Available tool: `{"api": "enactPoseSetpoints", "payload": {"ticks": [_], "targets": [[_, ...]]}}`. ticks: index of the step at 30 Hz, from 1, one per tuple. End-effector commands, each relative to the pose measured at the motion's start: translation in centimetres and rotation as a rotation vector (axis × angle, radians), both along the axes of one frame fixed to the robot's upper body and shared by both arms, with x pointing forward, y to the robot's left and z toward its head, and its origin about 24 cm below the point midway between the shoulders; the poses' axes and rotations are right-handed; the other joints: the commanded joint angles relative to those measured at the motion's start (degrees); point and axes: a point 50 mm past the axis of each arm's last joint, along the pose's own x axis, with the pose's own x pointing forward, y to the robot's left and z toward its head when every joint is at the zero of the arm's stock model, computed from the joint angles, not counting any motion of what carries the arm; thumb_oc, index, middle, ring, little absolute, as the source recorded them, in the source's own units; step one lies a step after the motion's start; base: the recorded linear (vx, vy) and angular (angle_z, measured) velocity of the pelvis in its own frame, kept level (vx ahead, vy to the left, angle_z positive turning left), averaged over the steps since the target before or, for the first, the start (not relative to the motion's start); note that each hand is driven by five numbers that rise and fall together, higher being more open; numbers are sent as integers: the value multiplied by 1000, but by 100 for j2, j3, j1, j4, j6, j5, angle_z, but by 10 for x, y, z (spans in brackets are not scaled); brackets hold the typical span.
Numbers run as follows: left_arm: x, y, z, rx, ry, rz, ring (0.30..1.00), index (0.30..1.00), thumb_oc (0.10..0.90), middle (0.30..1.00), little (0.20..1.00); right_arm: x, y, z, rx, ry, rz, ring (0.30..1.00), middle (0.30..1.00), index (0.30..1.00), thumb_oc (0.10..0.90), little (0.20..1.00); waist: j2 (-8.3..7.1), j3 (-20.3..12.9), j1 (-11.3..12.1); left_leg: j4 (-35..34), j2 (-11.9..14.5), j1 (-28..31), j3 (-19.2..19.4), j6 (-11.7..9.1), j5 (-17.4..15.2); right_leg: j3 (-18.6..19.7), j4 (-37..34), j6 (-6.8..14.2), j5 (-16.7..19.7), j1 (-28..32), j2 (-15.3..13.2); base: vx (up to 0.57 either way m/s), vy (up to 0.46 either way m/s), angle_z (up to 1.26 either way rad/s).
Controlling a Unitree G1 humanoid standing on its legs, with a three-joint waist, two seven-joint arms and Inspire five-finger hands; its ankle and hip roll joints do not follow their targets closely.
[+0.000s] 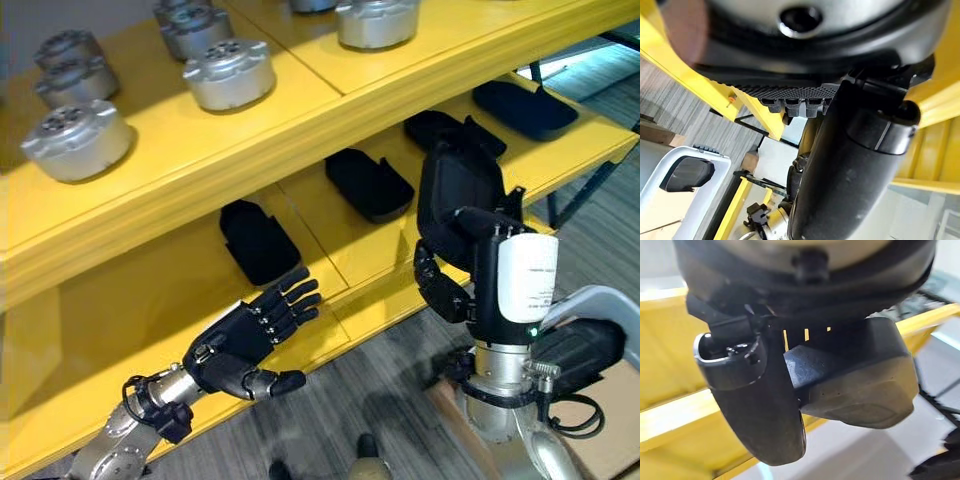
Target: Move parts from the plastic box to the shelf.
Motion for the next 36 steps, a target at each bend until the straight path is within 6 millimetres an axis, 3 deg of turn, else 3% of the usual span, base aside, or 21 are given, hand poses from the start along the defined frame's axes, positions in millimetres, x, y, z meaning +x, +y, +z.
{"api": "enactPoseSetpoints", "payload": {"ticks": [1,4,9,14,22,31,36], "targets": [[11,7,42,-92,-241,81,1000,1000,900,1000,1000,-7,22,71,-74,-408,219,300,300,300,400,300,-380,-339,-122,490,880,213,-484,-268,220,739,120,-102,-270,50,248,-13,393,20],[11,11,44,-113,-248,107,1000,1000,900,1000,1000,-3,26,75,-112,-394,252,300,300,300,400,300,-230,-339,-72,374,781,237,-739,-297,181,992,130,-14,-268,-15,185,-42,387,-25],[10,16,42,-117,-244,111,1000,1000,900,1000,1000,3,29,70,-160,-336,252,300,300,300,400,300,-160,-341,-81,92,431,369,-541,-165,-485,979,61,291,-122,25,-154,-85,348,-29],[8,21,40,-104,-236,120,1000,1000,900,1000,1000,5,34,65,-165,-311,223,300,300,300,400,300,-269,-382,88,-71,-1,379,-622,43,-764,845,-280,574,175,92,-419,-134,246,11],[7,23,42,-91,-252,142,1000,1000,900,1000,1000,8,44,64,-177,-270,249,300,300,300,400,300,-476,-397,329,252,-273,330,-651,235,-1114,823,-771,822,550,210,-698,-100,110,10],[8,16,39,-81,-247,126,1000,1000,900,1000,1000,15,52,65,-222,-304,226,300,300,300,400,300,-658,-274,596,880,-632,-20,-787,427,-1525,918,-937,889,995,-8,-1014,-99,122,5],[5,15,35,-67,-232,82,1000,1000,900,1000,1000,15,56,62,-261,-308,224,300,300,300,400,300,-614,-255,649,715,-783,-70,-996,513,-1426,1063,-754,858,983,-27,-931,-50,134,26]]}}
